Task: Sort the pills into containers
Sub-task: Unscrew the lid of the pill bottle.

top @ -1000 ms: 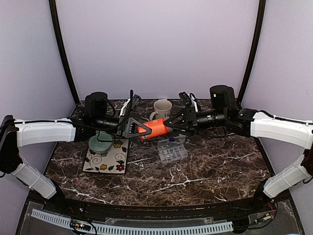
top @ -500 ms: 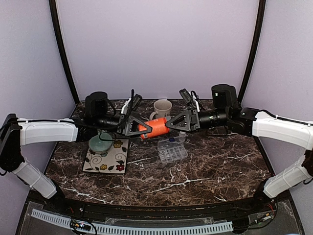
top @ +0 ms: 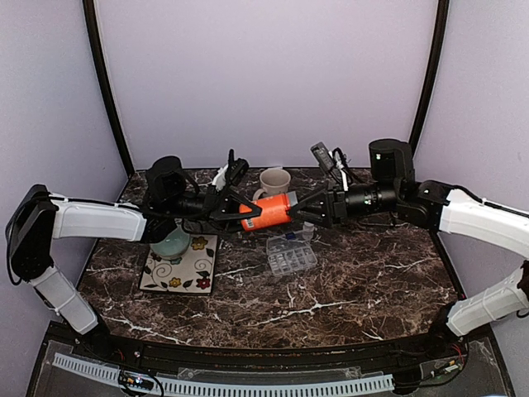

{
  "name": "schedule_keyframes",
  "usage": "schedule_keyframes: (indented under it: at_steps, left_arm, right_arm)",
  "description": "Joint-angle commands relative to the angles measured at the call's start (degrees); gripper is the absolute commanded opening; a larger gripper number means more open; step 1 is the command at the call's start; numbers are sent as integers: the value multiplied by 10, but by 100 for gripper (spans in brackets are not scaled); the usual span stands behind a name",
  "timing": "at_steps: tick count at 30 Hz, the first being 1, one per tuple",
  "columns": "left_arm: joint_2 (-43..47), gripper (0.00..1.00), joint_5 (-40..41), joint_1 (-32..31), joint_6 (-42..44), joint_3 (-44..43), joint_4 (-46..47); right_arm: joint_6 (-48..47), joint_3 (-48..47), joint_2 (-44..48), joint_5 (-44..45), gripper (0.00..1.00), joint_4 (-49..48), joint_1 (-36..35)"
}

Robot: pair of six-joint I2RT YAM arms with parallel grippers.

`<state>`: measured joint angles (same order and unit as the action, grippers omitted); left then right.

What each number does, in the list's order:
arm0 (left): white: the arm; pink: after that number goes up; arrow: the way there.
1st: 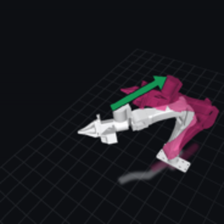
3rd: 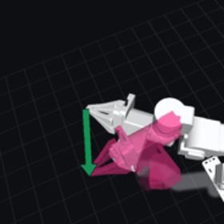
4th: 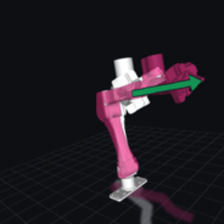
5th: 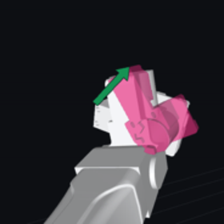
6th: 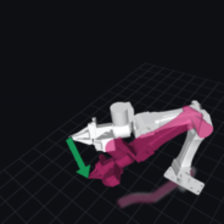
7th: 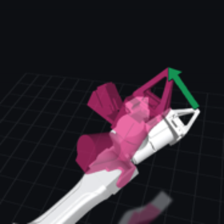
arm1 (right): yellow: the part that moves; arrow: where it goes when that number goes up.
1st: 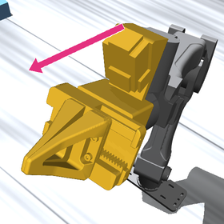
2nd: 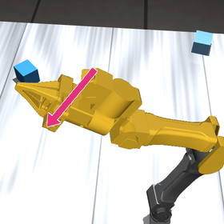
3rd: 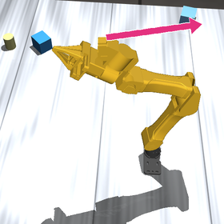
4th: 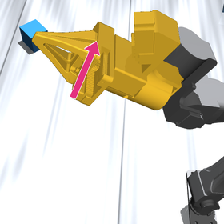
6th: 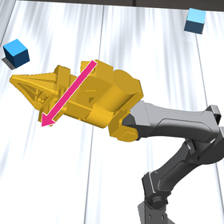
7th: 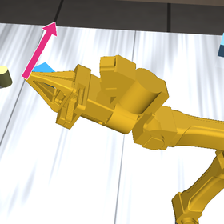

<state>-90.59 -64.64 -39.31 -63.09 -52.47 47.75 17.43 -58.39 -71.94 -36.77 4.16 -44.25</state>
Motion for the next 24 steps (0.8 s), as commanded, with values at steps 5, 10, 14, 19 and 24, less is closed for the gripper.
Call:
schedule_keyframes:
  at_steps: [5, 10, 14, 19, 24]
  left_arm:
    - [-23, 3, -60, 8, -125, -31, 204]
    - [-50, 2, -69, 8, -176, -35, 270]
    - [-68, 1, -71, 8, -206, -40, 309]
    - [-83, 0, -70, 8, -223, -45, 337]
    - [-87, 0, -74, 8, -220, -47, 335]
  right_arm:
    - [-98, -8, 33, 78, 12, 90, 1]
    - [-135, -12, 36, 121, 13, 112, -5]
    - [-154, -11, 37, 156, 20, 122, -12]
    - [-152, -8, 39, 162, 33, 120, -13]
    - [-137, -6, 40, 144, 49, 111, -13]
